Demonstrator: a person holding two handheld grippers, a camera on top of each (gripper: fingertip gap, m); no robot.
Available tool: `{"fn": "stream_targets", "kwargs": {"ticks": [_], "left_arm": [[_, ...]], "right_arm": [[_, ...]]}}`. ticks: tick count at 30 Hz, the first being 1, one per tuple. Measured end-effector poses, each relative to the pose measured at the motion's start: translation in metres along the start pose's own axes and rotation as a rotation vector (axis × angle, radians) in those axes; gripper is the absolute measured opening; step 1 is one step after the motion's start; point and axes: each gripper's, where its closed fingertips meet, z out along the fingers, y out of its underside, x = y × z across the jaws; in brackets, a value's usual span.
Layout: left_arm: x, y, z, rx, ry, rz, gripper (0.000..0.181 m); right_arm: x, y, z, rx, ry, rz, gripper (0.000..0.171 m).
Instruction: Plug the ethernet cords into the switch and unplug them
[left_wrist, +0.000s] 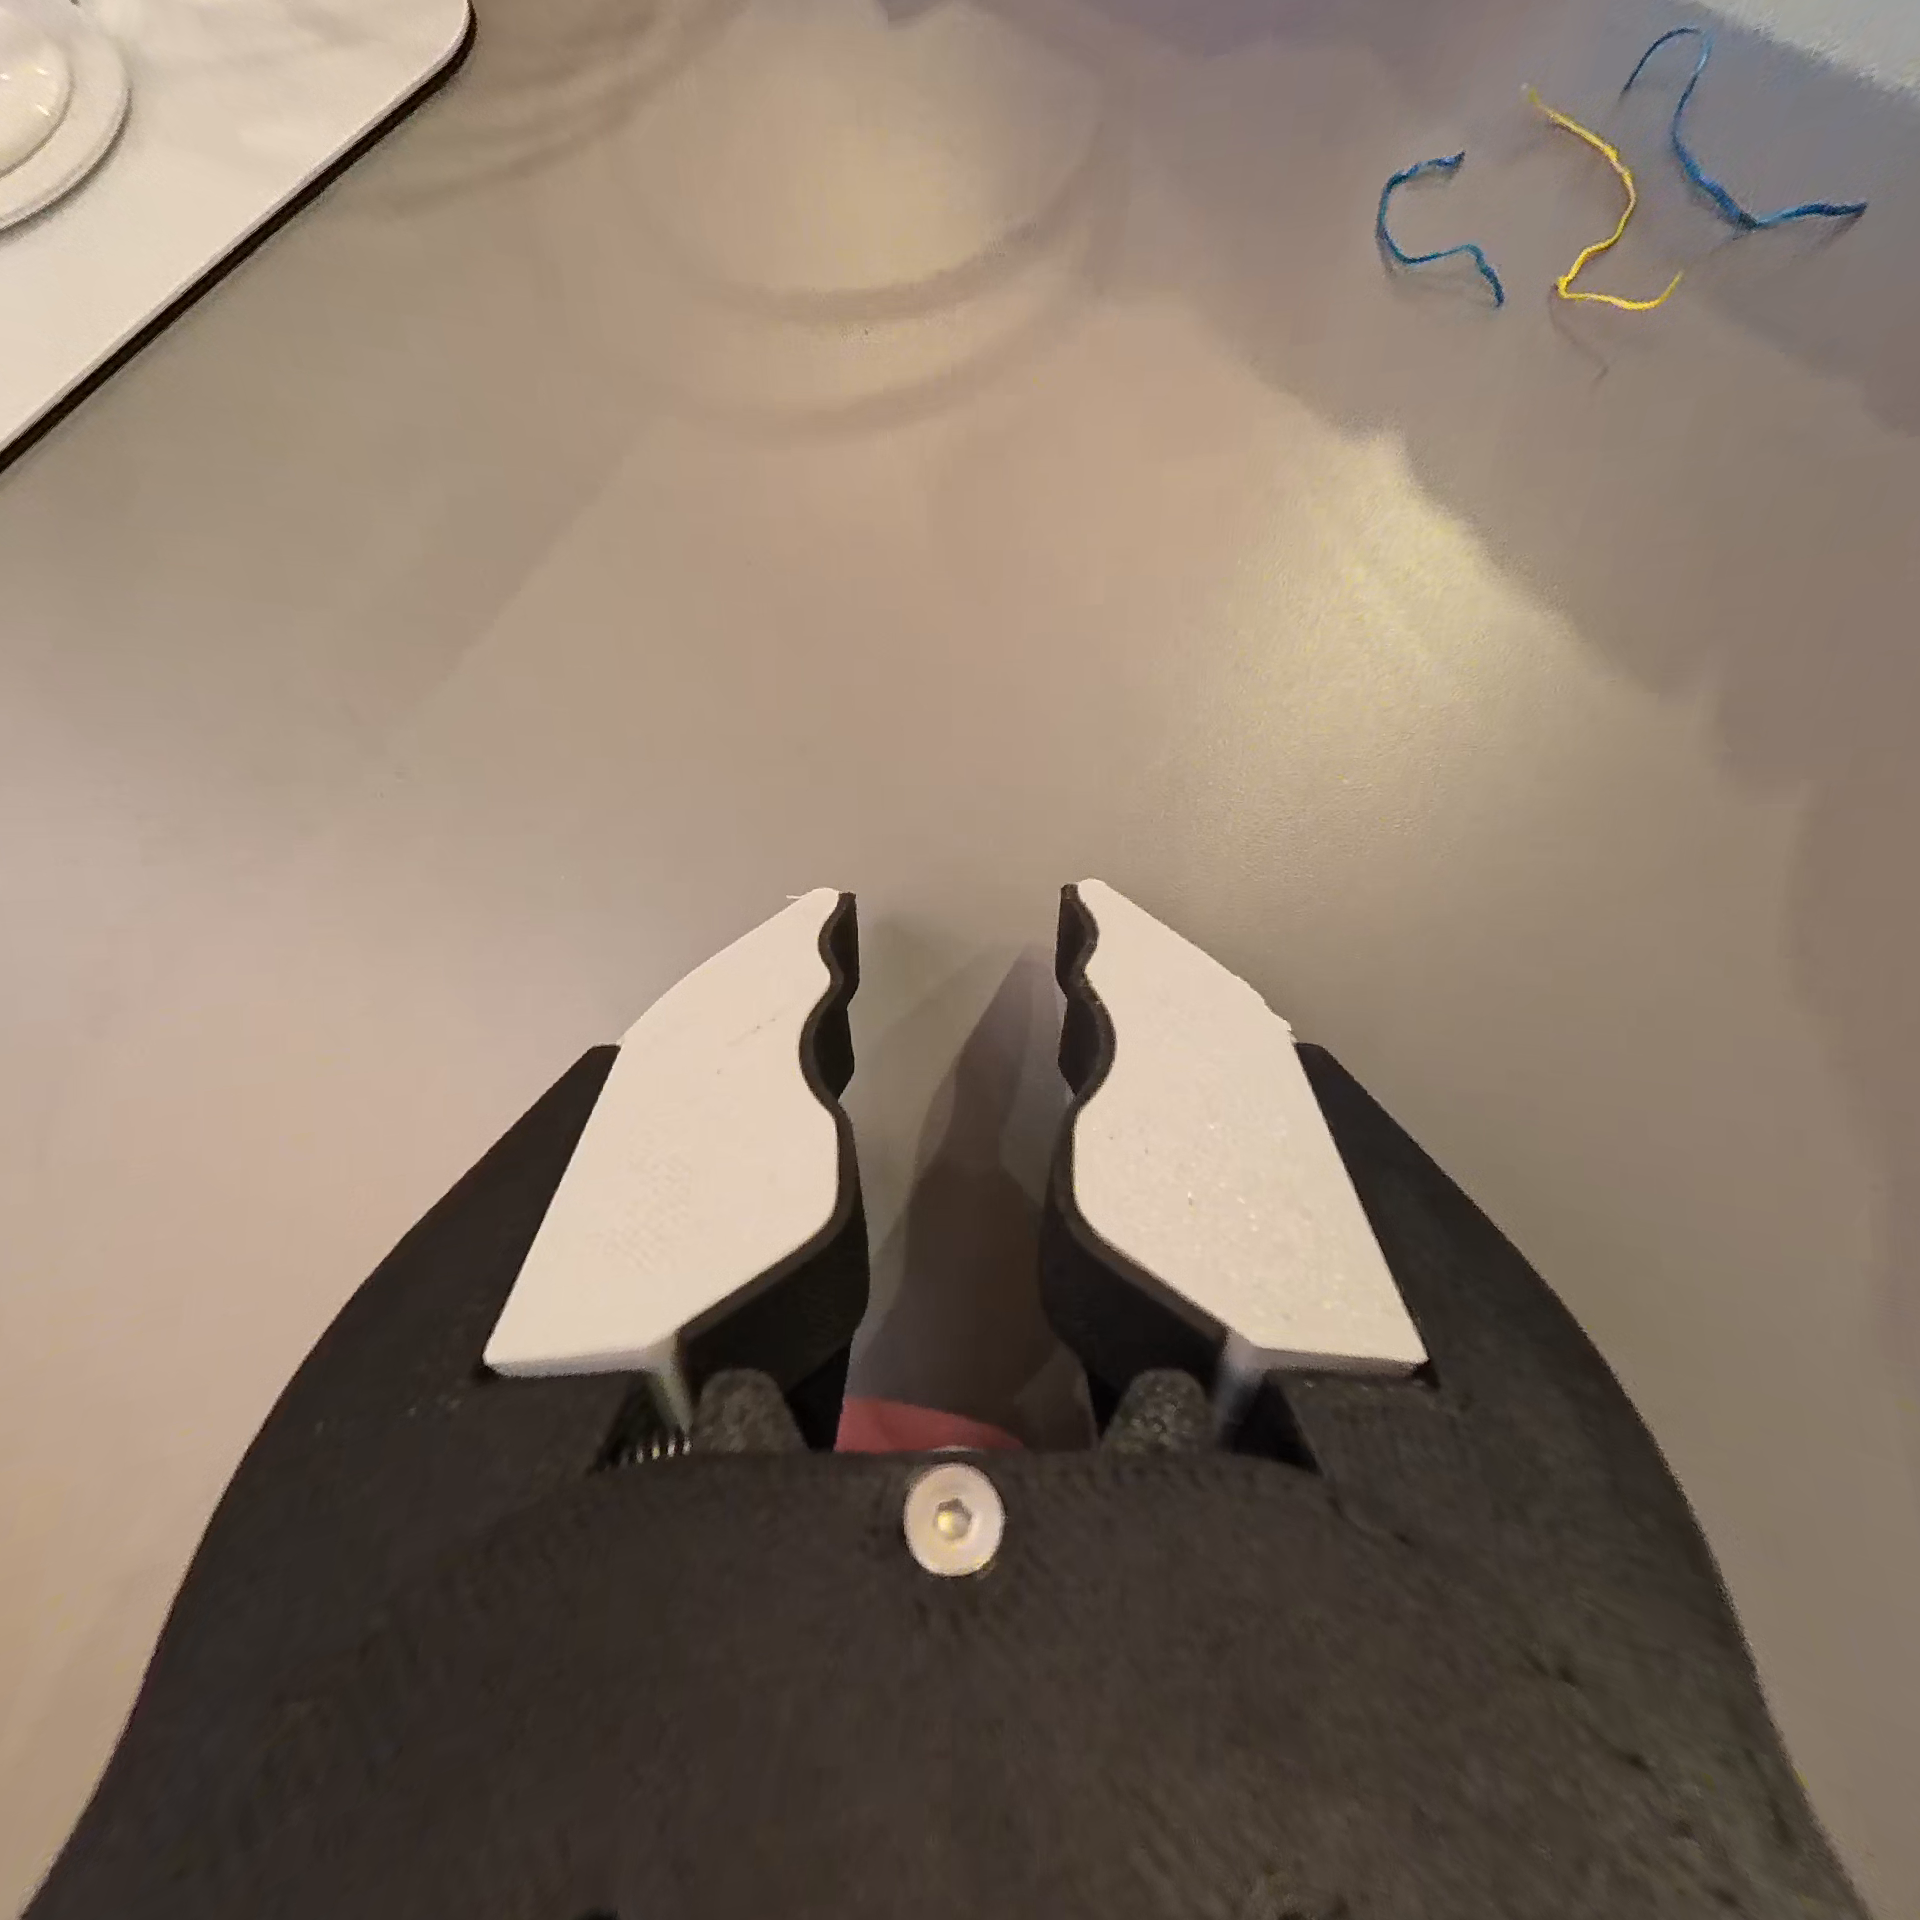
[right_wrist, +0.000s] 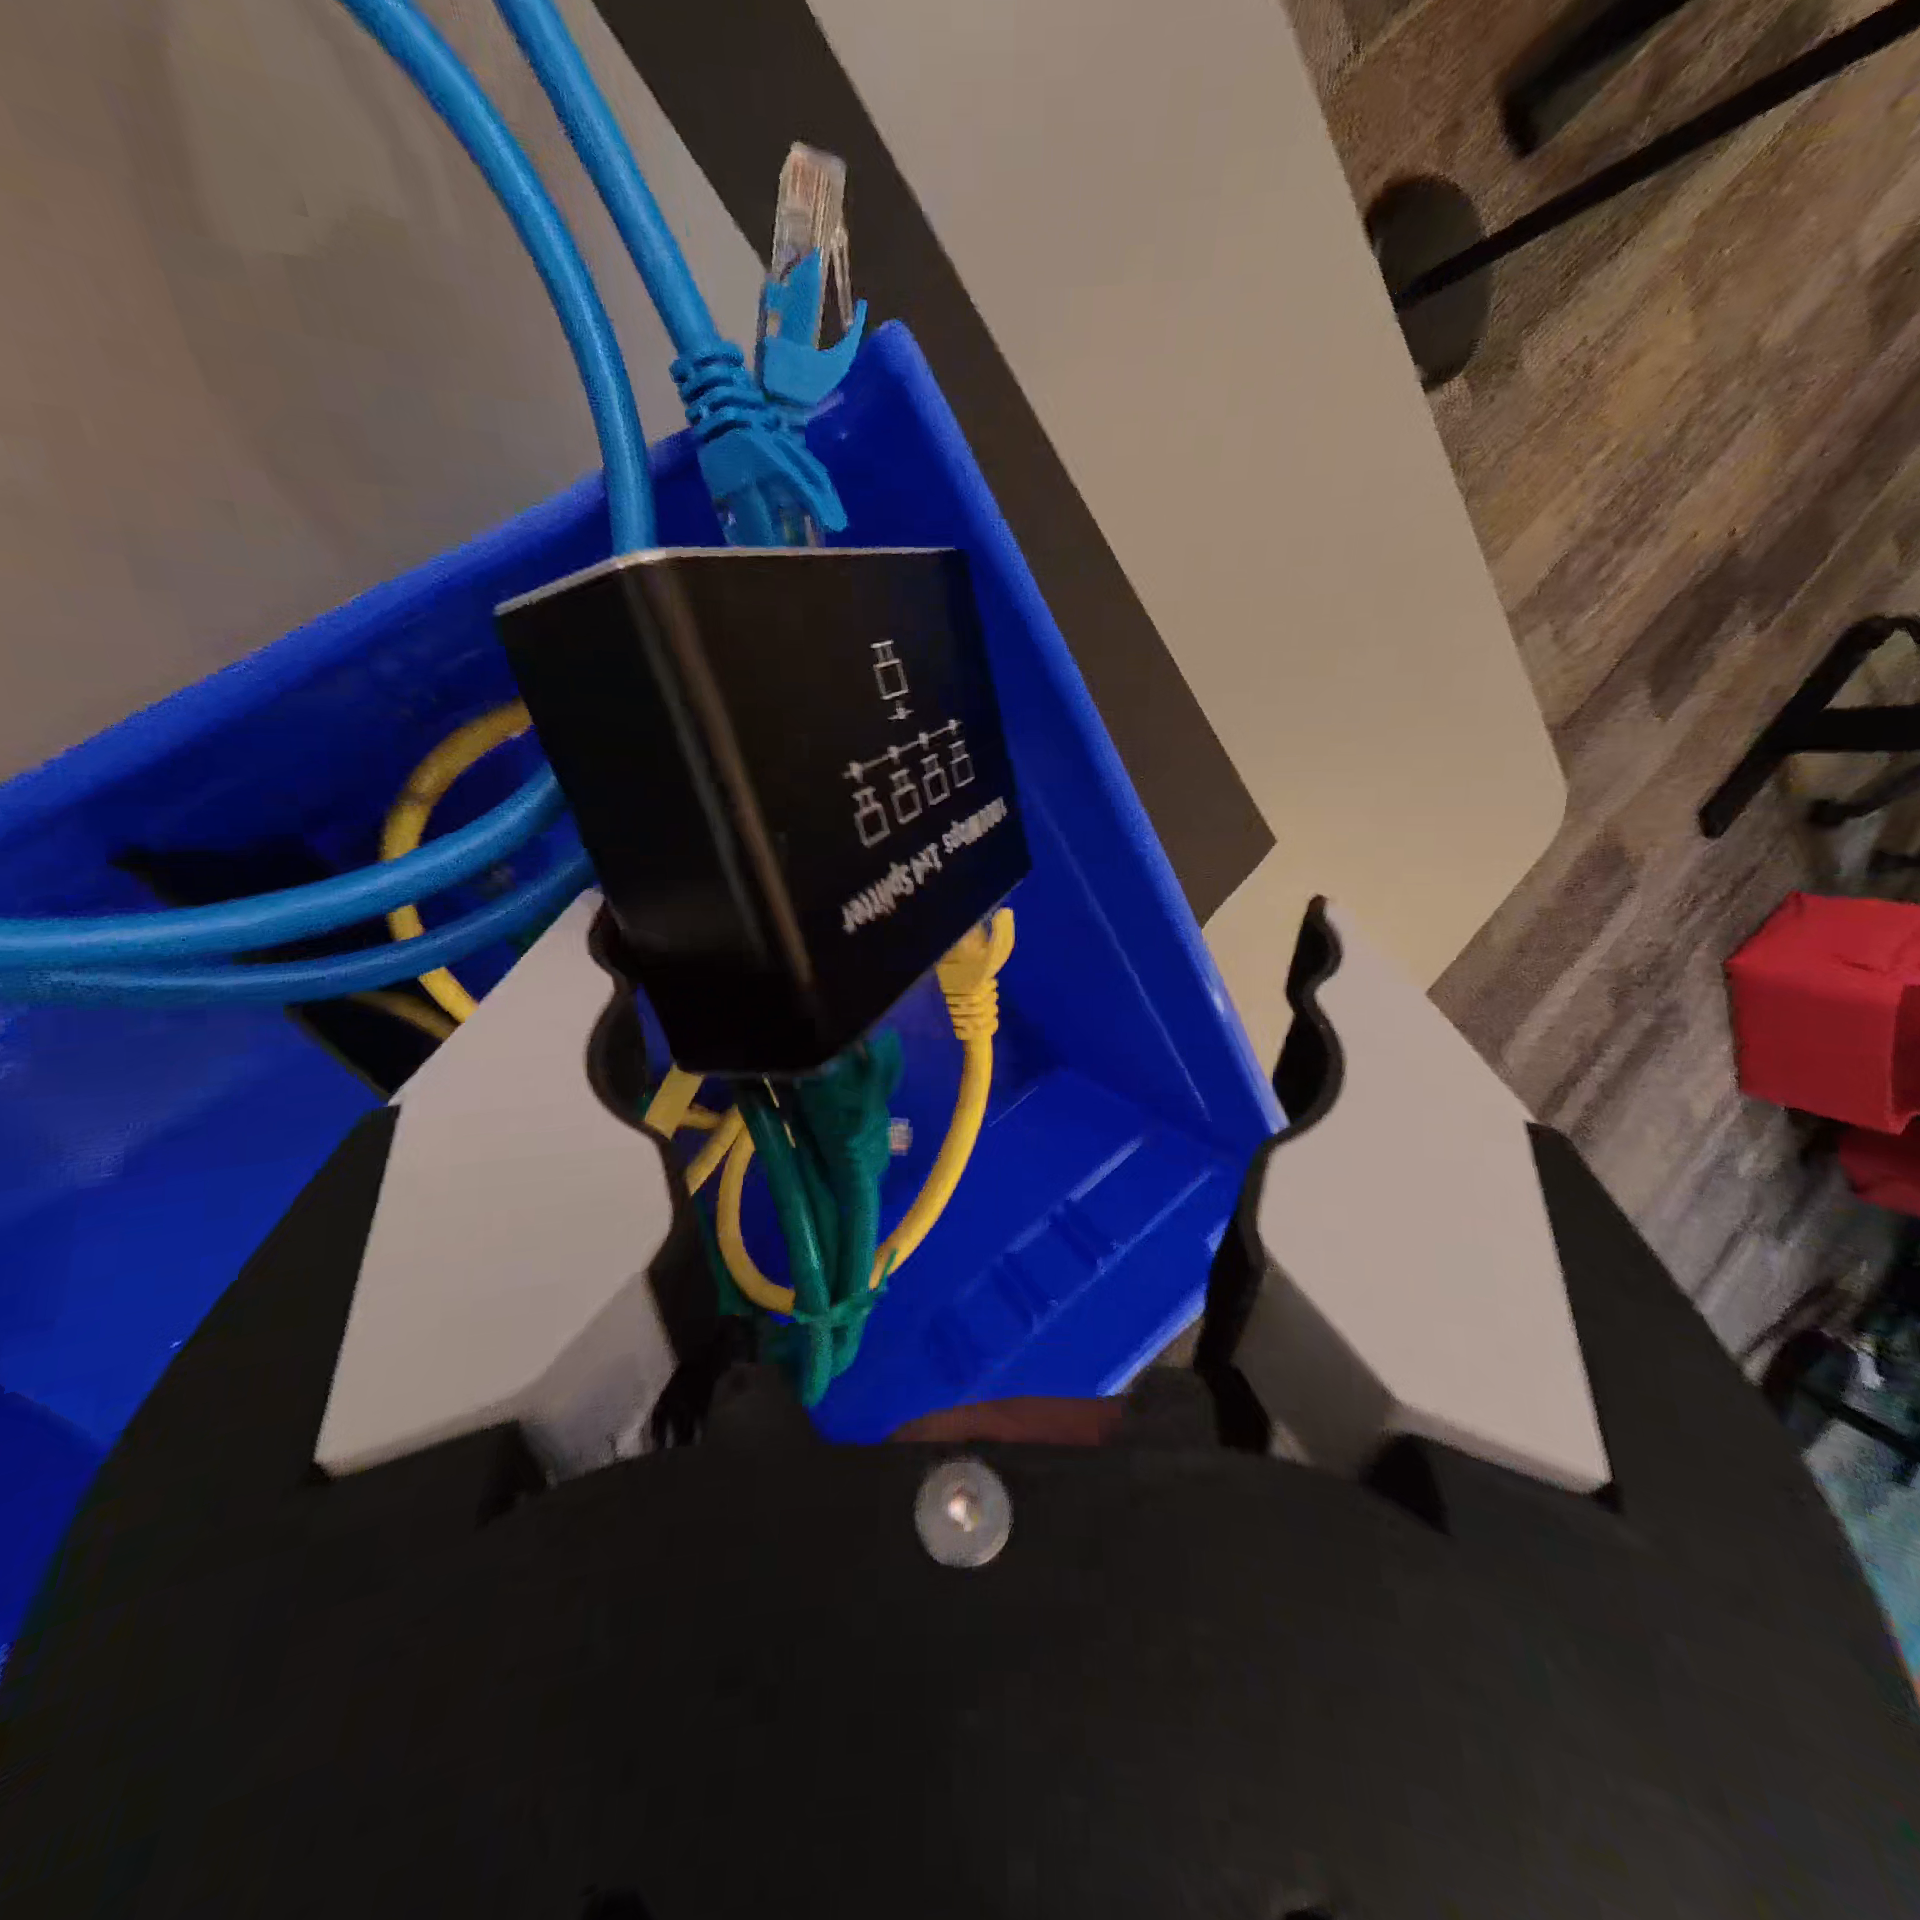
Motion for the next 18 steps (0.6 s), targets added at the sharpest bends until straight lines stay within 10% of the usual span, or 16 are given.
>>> {"fn": "stream_targets", "kwargs": {"ticks": [9, 18], "left_arm": [[0.0, -0.001, -0.001, 0.006, 0.01, -0.009, 0.038], [0.003, 0.002, 0.002, -0.017, 0.016, 0.015, 0.04]], "right_arm": [[0.032, 0.008, -0.071, 0.083, 0.051, 0.118, 0.115], [0.001, 0.009, -0.089, 0.073, 0.161, -0.011, 0.065]]}}
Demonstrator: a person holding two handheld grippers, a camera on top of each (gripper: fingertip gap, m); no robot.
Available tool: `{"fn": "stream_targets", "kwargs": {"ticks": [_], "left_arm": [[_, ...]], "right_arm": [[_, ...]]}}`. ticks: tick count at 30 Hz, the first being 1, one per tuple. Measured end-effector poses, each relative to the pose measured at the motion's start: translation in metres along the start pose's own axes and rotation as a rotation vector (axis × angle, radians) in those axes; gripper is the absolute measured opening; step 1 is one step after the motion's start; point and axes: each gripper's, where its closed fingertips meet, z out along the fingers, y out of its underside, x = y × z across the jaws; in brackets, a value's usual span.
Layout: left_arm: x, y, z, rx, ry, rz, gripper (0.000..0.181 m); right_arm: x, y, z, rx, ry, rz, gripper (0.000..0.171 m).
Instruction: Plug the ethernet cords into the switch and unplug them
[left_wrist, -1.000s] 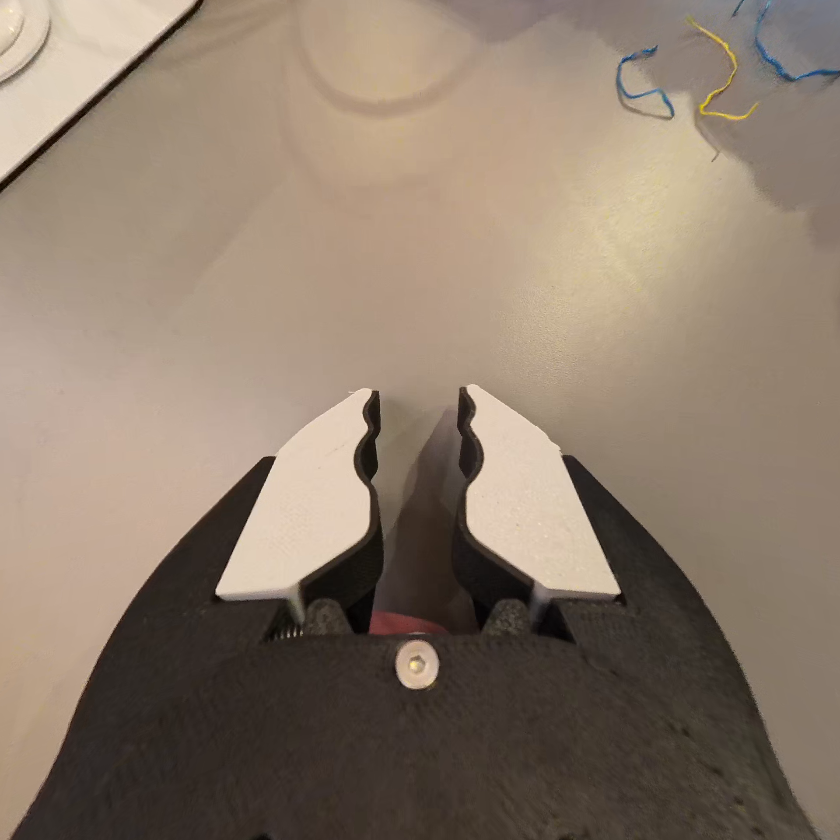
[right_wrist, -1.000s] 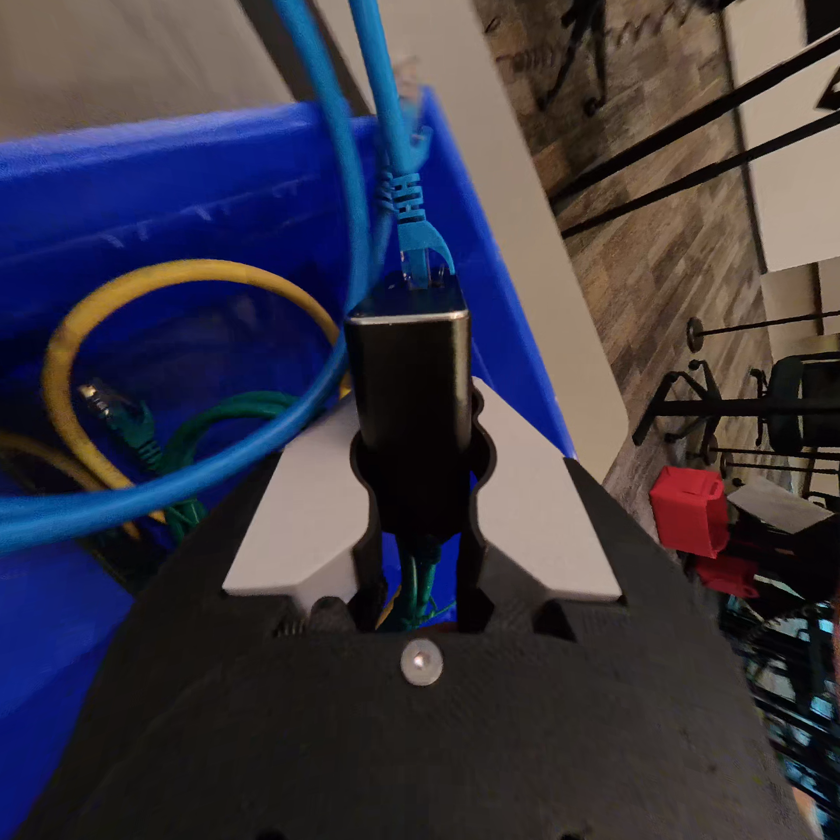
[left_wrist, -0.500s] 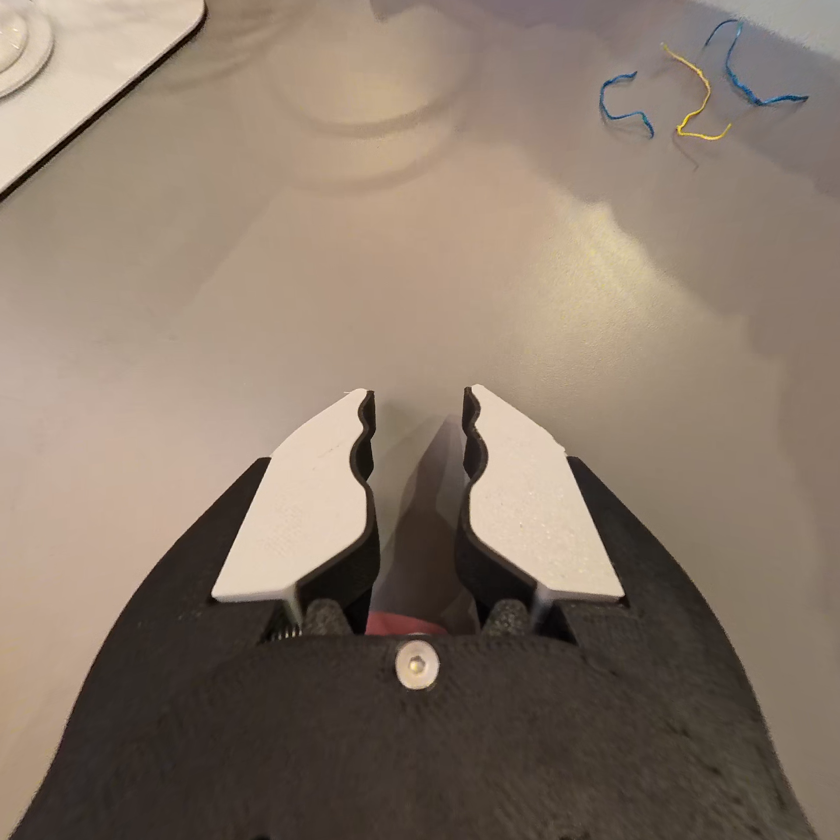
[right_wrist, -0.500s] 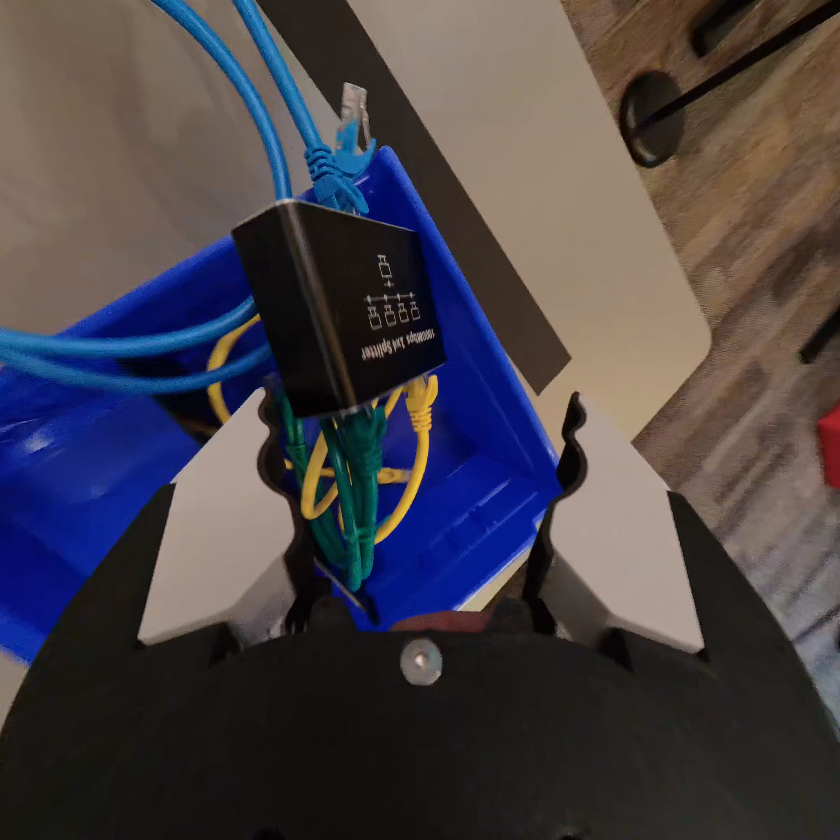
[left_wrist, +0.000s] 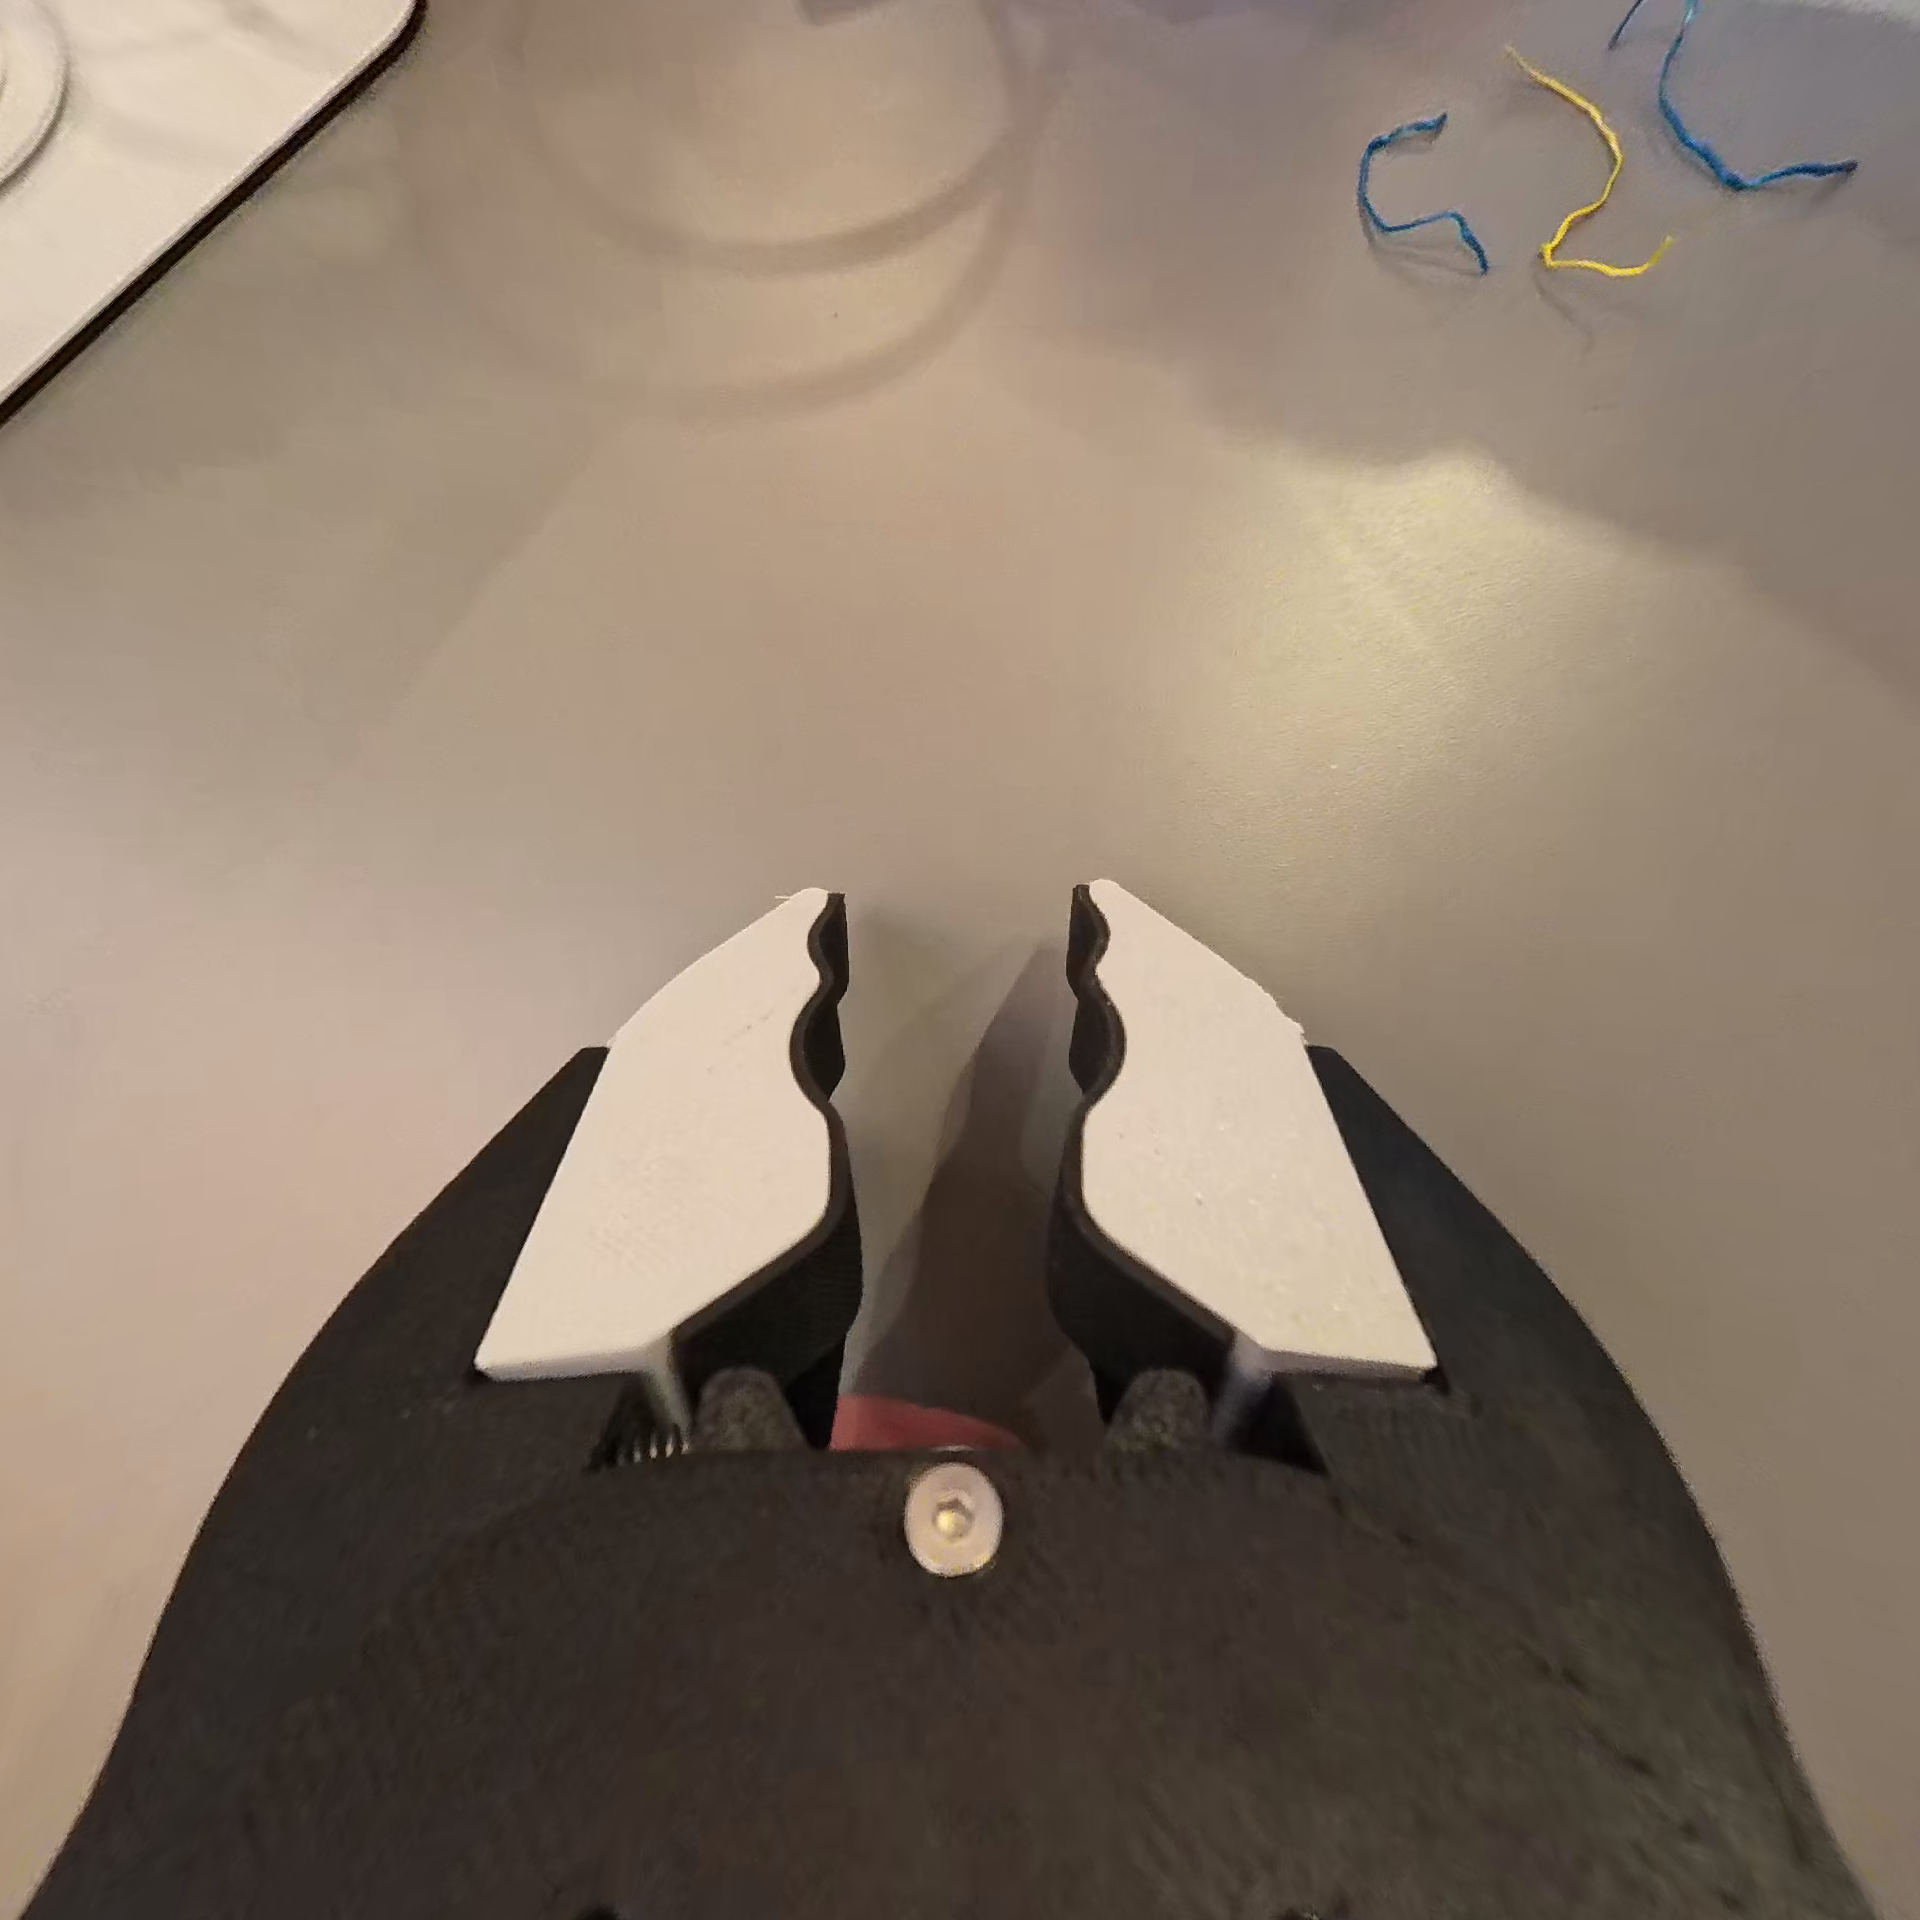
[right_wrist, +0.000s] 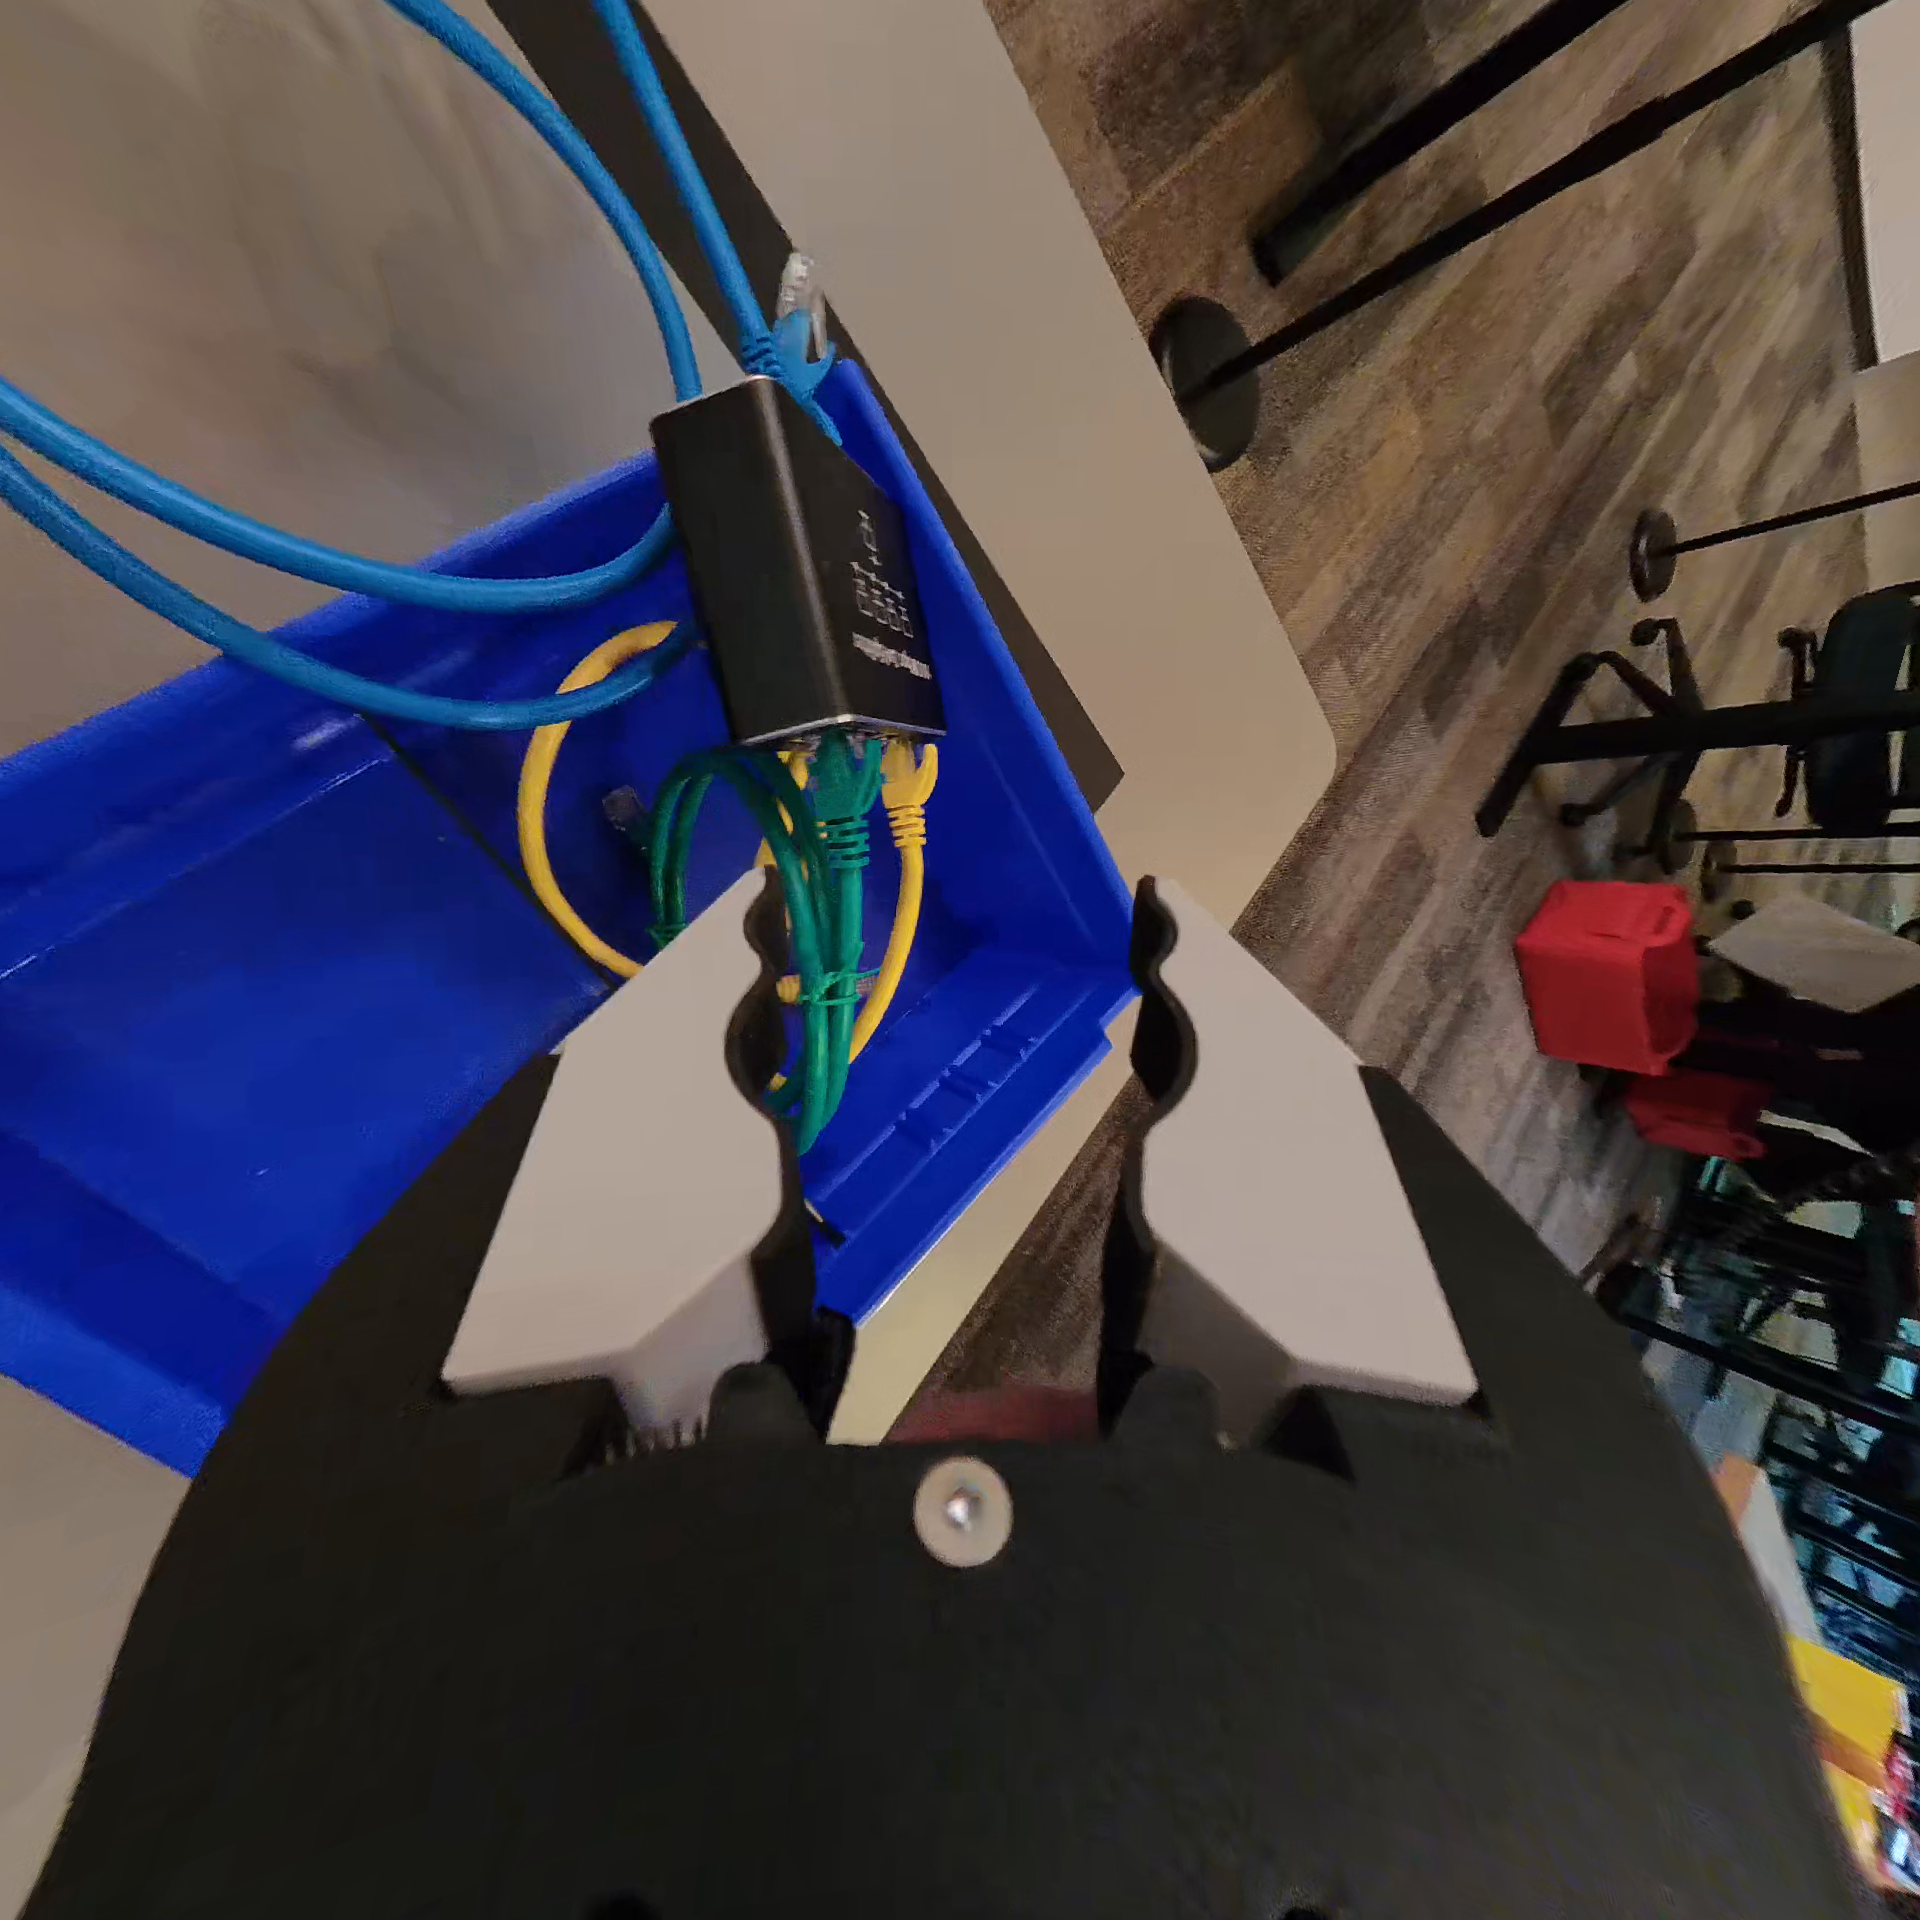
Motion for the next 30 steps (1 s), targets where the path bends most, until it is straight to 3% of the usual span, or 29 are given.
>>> {"fn": "stream_targets", "kwargs": {"ticks": [1, 3, 4, 7, 9, 15, 19, 24, 27, 30], "left_arm": [[-0.001, 0.0, 0.0, 0.002, -0.005, -0.001, 0.041], [-0.003, -0.001, -0.001, 0.012, -0.019, -0.009, 0.044], [-0.005, -0.003, -0.003, 0.026, -0.029, -0.015, 0.047], [-0.013, -0.01, -0.015, 0.092, -0.062, -0.022, 0.059], [-0.025, -0.016, -0.031, 0.12, -0.117, -0.008, 0.063], [-0.059, -0.028, -0.087, 0.191, -0.246, -0.019, 0.066], [-0.075, -0.025, -0.118, 0.22, -0.335, -0.024, 0.068], [-0.07, -0.015, -0.134, 0.228, -0.343, -0.055, 0.067], [-0.055, -0.006, -0.133, 0.198, -0.319, -0.035, 0.067], [-0.039, 0.003, -0.13, 0.162, -0.304, -0.004, 0.068]], "right_arm": [[-0.002, -0.003, -0.004, 0.005, 0.016, -0.01, 0.062], [0.001, -0.013, -0.02, 0.062, 0.084, 0.002, 0.042], [0.001, -0.015, -0.03, 0.092, 0.105, 0.026, 0.042], [0.001, -0.01, -0.055, 0.175, 0.152, 0.126, 0.078], [-0.018, 0.002, -0.067, 0.181, 0.122, 0.121, 0.077], [-0.113, 0.011, -0.107, 0.271, 0.004, 0.046, 0.066], [-0.153, 0.014, -0.122, 0.316, -0.007, 0.053, 0.062], [-0.205, 0.017, -0.137, 0.343, -0.117, 0.045, 0.066], [-0.257, 0.026, -0.134, 0.318, -0.258, -0.071, 0.065], [-0.306, 0.032, -0.115, 0.293, -0.327, -0.338, 0.068]]}}
